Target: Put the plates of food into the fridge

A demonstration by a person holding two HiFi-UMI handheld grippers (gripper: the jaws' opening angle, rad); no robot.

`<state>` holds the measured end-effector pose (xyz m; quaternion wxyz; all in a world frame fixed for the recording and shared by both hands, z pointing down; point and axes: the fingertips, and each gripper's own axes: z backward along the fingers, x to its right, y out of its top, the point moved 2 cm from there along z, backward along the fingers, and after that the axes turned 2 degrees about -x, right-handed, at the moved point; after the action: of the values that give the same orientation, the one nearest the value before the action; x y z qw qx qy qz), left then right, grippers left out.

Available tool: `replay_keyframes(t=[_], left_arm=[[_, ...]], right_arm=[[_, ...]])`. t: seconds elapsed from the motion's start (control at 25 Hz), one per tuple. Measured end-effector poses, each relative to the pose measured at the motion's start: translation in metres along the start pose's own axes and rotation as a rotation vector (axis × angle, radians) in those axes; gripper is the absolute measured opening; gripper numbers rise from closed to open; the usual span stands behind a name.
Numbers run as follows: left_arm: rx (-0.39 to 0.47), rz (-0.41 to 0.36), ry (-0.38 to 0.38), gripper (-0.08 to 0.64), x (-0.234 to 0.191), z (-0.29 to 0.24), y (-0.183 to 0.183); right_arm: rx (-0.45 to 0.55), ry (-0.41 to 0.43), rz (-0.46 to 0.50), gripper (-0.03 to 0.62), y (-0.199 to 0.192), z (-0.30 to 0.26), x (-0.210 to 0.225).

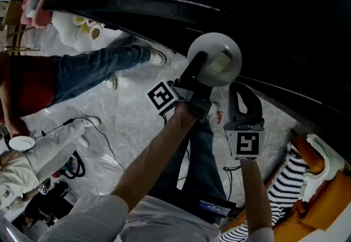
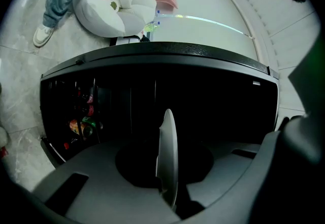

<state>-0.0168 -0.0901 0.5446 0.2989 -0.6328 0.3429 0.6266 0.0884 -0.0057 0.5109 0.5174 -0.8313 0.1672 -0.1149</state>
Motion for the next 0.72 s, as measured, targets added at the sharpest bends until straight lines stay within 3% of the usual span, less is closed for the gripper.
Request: replay_keyframes(t=[0.72], left_arm=[[-0.004, 0.01, -0.005, 0.029, -0.002, -0.025, -0.001]], right_arm=[[0.021, -0.005, -0.013, 0.011, 0.004, -0.003, 0.003]])
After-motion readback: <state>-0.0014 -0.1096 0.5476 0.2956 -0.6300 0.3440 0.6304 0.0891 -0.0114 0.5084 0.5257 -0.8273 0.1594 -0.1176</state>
